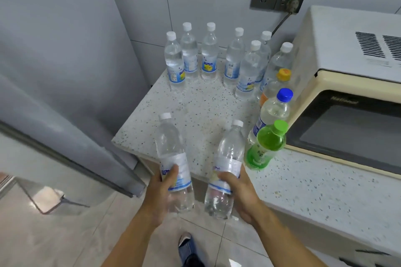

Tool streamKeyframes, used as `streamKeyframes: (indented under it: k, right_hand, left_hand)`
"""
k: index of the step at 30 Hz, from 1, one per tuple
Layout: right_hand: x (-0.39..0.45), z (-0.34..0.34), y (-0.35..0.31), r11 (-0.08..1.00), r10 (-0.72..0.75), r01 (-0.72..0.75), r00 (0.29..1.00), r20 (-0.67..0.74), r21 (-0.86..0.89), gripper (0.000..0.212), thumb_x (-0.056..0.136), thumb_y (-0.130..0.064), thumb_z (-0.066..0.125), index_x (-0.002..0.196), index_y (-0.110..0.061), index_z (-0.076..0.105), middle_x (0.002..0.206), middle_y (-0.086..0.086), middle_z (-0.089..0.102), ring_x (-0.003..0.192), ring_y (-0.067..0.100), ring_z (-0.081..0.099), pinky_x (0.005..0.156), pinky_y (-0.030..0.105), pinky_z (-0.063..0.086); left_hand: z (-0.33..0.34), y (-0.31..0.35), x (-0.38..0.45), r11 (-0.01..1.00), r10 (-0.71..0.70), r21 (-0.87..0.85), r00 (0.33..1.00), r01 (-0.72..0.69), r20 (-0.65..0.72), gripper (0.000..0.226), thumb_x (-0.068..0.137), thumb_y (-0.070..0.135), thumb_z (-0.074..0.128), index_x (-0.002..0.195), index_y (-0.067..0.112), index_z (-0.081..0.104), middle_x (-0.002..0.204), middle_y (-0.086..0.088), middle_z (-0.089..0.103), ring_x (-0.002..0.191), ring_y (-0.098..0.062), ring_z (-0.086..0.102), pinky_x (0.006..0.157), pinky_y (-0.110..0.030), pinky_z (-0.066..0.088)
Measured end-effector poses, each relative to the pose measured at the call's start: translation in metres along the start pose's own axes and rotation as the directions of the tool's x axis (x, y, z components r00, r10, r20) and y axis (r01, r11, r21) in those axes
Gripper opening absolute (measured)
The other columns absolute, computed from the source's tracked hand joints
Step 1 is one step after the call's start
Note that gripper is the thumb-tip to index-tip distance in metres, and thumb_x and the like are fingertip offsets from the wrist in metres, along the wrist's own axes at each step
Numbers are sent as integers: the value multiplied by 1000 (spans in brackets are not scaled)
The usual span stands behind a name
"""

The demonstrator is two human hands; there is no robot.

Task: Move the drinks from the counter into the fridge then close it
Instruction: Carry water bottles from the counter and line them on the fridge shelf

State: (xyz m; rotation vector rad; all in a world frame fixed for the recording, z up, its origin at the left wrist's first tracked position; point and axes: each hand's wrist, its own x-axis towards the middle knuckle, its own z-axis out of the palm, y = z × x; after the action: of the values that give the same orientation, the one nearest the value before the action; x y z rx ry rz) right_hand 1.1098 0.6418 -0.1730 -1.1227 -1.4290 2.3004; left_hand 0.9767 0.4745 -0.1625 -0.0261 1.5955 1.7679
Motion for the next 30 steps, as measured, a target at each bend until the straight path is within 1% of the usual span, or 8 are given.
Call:
streamKeyframes:
  k: [4, 7, 10, 12, 16, 20, 25, 30]
  right_hand:
    - [-25, -21, 17, 983, 131, -154, 970, 207, 102, 67, 66, -34, 81, 126, -12, 59, 99, 14, 73, 85, 28, 72, 69, 37, 57]
    - [-43, -21, 33, 970, 212, -239, 924, 318, 49, 77, 57, -45, 88, 117, -3, 66, 99, 21, 73, 84, 32, 72, 71, 41, 59]
    - [-60, -7, 55, 949, 303, -315, 874, 381, -33, 69, 71, -39, 78, 121, 4, 61, 98, 21, 73, 83, 32, 72, 73, 41, 59]
    - [-71, 8, 69, 929, 364, -357, 835, 412, -97, 67, 74, -41, 66, 122, 5, 61, 97, 20, 73, 82, 31, 72, 73, 40, 59]
    - [-88, 44, 92, 898, 440, -380, 756, 484, -222, 58, 73, -43, 66, 114, -1, 64, 92, 19, 74, 77, 29, 73, 67, 38, 59]
    - [-100, 86, 113, 860, 510, -388, 687, 517, -332, 74, 63, -49, 71, 119, -1, 64, 95, 19, 74, 78, 30, 72, 68, 38, 59]
    - [-120, 154, 145, 824, 559, -357, 636, 533, -439, 80, 54, -52, 85, 116, -5, 66, 96, 19, 75, 79, 29, 73, 66, 37, 59]
    - [-148, 239, 177, 816, 561, -292, 609, 561, -500, 81, 57, -54, 81, 122, -9, 64, 99, 18, 74, 82, 30, 74, 67, 37, 59]
  left_hand:
    - [-10, -33, -53, 972, -193, -137, 981, 190, -11, 61, 70, 52, 74, 113, 8, 69, 108, -22, 72, 92, -38, 72, 68, -43, 59]
    - [-14, -59, -94, 939, -252, -255, 966, 231, -50, 57, 77, 47, 61, 115, 6, 68, 113, -21, 71, 90, -37, 73, 64, -41, 60]
    - [-24, -77, -136, 906, -284, -352, 954, 234, -99, 59, 75, 45, 61, 113, 1, 69, 108, -24, 72, 82, -35, 74, 60, -38, 60]
    - [-35, -88, -161, 898, -294, -384, 943, 215, -159, 59, 75, 46, 60, 110, 0, 69, 103, -24, 73, 77, -34, 74, 57, -37, 59]
    - [-65, -99, -202, 872, -286, -475, 911, 119, -298, 52, 75, 46, 61, 101, 3, 73, 97, -22, 74, 72, -32, 73, 59, -39, 60]
    - [-104, -107, -234, 836, -280, -548, 870, 13, -406, 49, 74, 51, 64, 90, 8, 80, 95, -18, 74, 73, -30, 72, 65, -41, 61]
    - [-162, -112, -267, 760, -262, -638, 843, -120, -470, 49, 75, 52, 63, 88, 8, 80, 90, -16, 73, 72, -30, 71, 68, -39, 60]
    - [-238, -108, -298, 727, -235, -656, 824, -203, -515, 50, 74, 51, 62, 90, 7, 79, 93, -15, 72, 73, -29, 70, 67, -39, 60]
